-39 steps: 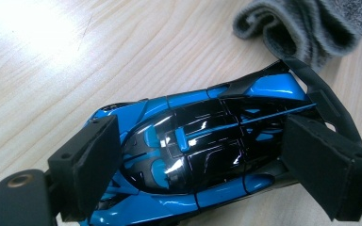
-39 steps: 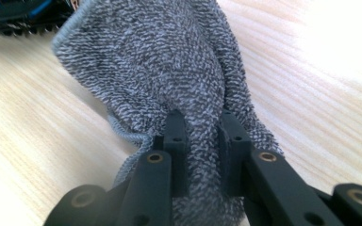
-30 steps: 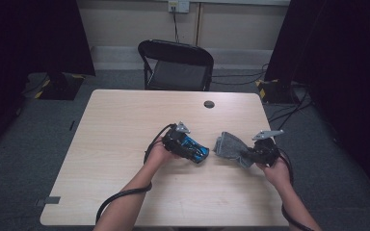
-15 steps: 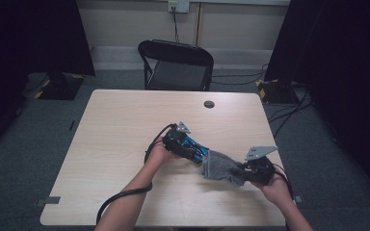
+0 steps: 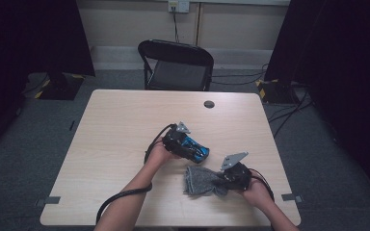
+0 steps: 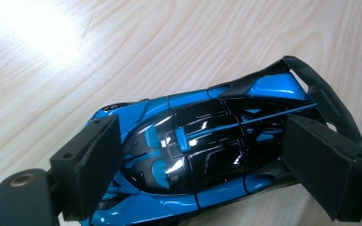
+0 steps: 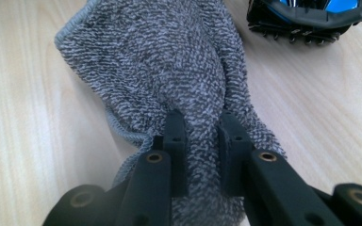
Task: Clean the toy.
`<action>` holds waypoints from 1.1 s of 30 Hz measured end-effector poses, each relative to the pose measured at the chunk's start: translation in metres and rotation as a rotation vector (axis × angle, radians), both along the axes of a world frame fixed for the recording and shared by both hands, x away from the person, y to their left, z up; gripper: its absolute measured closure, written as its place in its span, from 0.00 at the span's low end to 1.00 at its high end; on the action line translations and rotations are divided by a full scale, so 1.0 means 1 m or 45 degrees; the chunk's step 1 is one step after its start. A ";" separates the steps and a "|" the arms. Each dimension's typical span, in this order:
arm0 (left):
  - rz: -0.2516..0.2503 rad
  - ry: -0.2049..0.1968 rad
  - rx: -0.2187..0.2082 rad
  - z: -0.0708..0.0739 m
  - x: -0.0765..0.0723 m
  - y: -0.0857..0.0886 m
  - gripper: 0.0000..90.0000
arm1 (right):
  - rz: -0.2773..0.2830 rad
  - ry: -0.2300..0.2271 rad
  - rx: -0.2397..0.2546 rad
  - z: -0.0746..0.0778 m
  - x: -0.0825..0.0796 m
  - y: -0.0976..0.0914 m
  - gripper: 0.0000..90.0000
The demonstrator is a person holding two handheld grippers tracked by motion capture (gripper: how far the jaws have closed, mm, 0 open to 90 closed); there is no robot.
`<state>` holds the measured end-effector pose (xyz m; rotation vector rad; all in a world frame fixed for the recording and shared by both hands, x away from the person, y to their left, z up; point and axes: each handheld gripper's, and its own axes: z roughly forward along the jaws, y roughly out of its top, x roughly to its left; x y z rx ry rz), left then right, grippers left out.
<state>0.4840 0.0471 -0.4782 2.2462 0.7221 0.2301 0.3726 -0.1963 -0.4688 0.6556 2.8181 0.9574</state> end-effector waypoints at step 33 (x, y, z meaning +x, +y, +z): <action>-0.001 0.000 -0.002 0.000 0.000 0.000 0.16 | -0.172 0.017 -0.071 0.000 0.038 -0.029 0.85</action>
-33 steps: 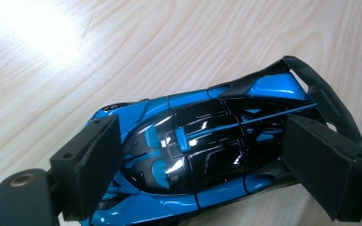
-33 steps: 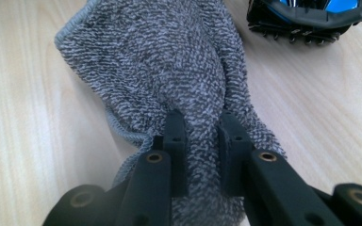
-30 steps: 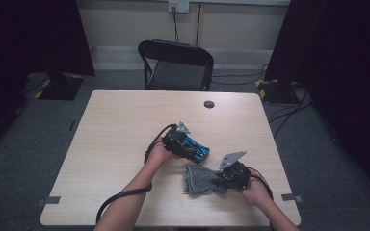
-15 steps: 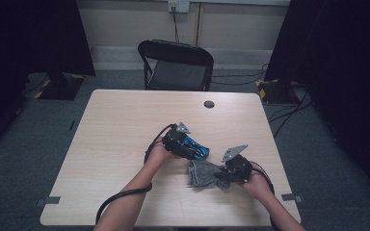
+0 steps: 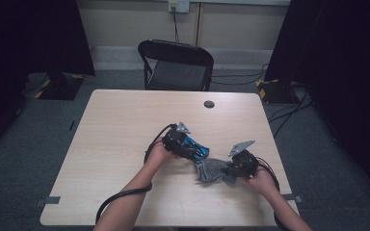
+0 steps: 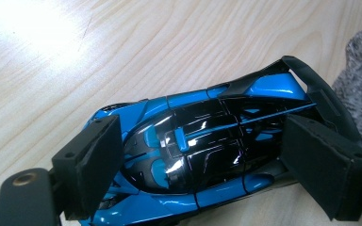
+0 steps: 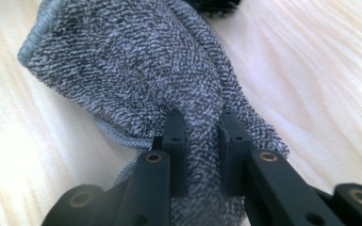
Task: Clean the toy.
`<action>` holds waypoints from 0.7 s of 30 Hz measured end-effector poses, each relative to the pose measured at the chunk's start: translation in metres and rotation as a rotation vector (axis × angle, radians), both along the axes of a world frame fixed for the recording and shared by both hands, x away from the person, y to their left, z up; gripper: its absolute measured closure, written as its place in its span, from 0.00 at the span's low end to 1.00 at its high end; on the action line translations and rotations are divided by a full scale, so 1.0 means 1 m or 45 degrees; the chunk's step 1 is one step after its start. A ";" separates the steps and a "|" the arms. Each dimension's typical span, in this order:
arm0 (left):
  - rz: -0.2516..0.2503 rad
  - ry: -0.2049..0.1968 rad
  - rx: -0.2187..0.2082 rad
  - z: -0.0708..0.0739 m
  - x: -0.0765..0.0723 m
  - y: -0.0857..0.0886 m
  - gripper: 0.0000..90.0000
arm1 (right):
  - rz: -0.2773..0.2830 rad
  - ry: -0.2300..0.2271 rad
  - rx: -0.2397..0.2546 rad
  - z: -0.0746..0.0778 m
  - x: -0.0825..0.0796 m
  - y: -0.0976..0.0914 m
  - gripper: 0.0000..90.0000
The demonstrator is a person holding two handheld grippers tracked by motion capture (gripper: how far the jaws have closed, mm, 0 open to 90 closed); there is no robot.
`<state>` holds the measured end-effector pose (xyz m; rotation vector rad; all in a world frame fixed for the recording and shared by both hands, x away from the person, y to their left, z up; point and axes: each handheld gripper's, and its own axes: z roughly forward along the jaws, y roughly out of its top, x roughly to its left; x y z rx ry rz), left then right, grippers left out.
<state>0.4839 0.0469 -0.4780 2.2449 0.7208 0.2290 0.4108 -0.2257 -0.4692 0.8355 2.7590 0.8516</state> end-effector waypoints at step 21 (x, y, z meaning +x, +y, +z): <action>0.001 -0.002 -0.002 0.000 0.000 0.000 0.16 | -0.157 0.013 -0.033 0.002 0.021 -0.032 0.85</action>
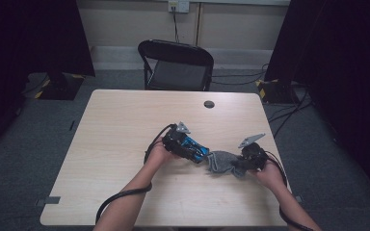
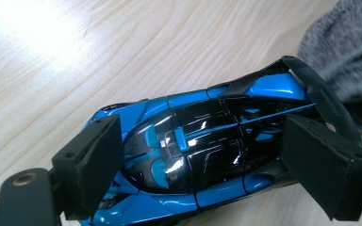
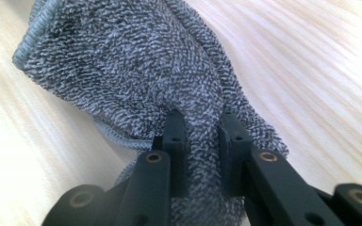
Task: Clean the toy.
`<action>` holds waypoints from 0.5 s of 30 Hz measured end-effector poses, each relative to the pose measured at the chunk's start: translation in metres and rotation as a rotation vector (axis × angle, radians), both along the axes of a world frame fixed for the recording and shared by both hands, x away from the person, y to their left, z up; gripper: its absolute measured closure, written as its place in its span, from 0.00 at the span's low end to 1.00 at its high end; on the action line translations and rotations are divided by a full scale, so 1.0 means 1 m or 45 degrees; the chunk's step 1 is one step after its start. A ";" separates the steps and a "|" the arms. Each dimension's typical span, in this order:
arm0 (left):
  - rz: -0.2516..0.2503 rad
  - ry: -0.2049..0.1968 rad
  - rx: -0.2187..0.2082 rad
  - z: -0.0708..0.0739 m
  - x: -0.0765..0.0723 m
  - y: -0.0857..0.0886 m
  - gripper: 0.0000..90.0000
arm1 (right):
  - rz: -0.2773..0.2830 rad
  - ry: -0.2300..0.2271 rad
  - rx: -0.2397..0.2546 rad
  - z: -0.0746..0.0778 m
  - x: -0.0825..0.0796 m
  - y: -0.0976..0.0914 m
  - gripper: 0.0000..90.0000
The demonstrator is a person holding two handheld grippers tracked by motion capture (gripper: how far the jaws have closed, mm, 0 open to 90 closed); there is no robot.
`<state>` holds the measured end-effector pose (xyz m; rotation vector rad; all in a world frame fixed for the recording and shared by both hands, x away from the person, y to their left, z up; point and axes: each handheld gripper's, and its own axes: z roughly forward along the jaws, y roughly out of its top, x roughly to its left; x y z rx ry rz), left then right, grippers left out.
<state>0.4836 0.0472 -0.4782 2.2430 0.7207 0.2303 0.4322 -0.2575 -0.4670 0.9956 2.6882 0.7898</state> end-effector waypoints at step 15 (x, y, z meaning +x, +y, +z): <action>0.000 0.001 0.000 0.000 0.000 0.000 0.16 | -0.080 0.000 -0.031 0.002 0.015 -0.006 0.85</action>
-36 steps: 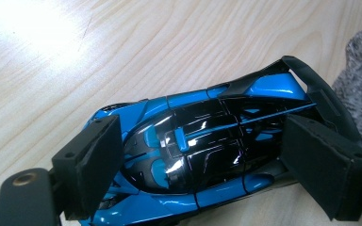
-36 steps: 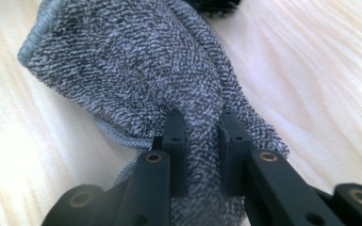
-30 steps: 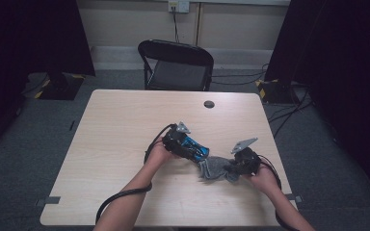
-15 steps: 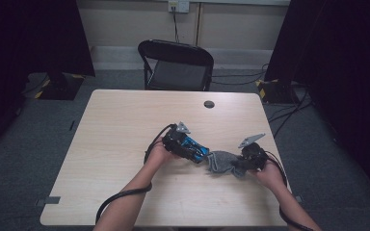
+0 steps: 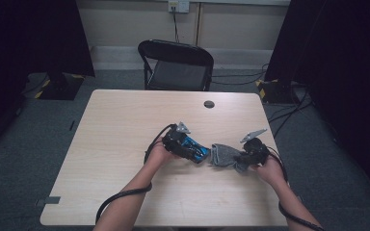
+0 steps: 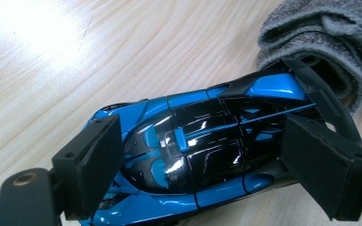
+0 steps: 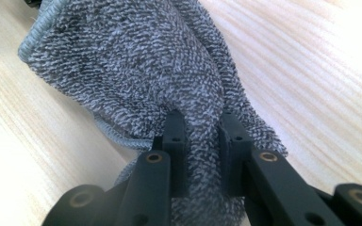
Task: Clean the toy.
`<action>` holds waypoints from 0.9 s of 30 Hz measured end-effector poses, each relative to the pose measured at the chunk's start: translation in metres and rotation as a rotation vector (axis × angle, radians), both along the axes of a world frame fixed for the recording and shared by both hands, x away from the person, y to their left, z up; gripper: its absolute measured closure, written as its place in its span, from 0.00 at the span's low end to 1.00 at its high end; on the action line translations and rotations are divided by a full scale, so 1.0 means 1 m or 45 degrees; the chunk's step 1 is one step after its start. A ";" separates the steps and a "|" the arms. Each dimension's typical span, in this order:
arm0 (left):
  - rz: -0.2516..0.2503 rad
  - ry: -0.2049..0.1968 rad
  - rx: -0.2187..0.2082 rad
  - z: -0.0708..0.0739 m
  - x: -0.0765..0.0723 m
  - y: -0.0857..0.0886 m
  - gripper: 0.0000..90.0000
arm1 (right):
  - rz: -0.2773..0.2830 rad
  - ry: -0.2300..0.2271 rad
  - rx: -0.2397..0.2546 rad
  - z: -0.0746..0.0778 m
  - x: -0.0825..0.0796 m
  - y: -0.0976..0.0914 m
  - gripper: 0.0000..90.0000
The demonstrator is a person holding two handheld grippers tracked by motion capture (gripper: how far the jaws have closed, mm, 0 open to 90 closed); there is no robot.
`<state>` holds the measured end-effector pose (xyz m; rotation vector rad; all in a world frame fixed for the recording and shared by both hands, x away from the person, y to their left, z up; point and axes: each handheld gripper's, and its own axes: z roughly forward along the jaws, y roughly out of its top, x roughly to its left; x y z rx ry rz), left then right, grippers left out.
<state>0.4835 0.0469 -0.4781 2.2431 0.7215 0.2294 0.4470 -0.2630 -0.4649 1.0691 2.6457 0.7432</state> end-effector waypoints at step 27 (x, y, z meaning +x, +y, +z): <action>0.005 -0.006 -0.001 0.000 -0.001 0.001 0.16 | -0.075 -0.018 0.067 0.008 0.008 -0.002 0.85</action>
